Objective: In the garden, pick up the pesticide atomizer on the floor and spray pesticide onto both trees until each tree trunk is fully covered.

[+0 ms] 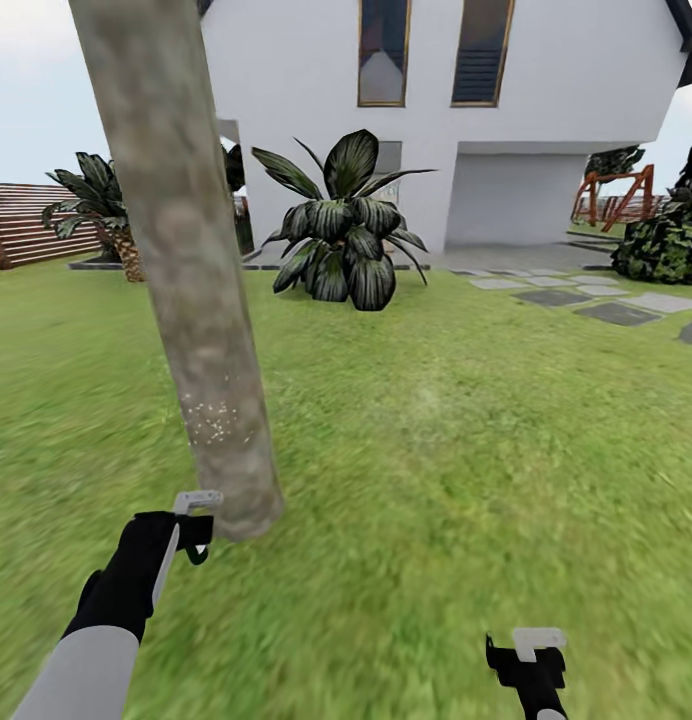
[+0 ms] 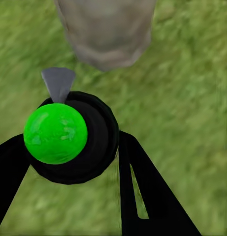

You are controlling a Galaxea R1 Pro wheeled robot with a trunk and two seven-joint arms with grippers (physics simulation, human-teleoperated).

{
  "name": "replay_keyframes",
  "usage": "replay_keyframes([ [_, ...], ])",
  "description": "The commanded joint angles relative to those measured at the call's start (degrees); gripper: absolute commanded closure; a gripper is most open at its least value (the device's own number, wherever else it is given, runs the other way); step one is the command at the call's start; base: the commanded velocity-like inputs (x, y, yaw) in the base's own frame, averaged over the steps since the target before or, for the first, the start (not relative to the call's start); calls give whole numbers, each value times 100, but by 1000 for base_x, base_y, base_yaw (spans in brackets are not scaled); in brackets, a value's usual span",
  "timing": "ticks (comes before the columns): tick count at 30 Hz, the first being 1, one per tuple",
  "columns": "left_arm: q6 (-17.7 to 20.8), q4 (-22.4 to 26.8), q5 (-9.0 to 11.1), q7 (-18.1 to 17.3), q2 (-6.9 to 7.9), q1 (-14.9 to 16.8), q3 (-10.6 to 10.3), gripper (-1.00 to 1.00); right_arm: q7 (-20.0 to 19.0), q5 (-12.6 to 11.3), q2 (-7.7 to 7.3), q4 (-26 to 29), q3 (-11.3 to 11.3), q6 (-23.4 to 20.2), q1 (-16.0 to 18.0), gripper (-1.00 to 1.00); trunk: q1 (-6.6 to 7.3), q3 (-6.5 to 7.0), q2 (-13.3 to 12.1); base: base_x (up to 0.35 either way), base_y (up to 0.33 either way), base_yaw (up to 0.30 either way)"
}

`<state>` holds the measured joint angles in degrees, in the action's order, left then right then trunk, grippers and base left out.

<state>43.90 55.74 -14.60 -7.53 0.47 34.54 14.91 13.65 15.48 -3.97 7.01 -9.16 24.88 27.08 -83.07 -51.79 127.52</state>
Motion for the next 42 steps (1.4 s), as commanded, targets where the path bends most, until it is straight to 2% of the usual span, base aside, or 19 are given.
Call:
replay_keyframes([
  [1, 23, 7, -60, -56, -3, 5, 12, 100, 15, 60, 1, -7, -42, 16, 5, -100, -1, -6, 2, 164, -290, 68],
  [7, 23, 7, -67, -56, -58, 8, 7, 100, 15, 65, 1, -7, -42, 16, 6, -100, -1, -6, 2, 166, -290, 12],
  [18, 23, 7, -69, -56, -65, 8, 3, 100, 15, 60, 1, -7, -42, 16, 5, -100, -1, -6, 2, 129, -301, 4],
  [42, 23, 7, -60, -56, -60, 6, 12, 100, 15, 60, 1, -9, -42, 16, 7, -100, -1, -6, 2, 128, -306, 268],
])
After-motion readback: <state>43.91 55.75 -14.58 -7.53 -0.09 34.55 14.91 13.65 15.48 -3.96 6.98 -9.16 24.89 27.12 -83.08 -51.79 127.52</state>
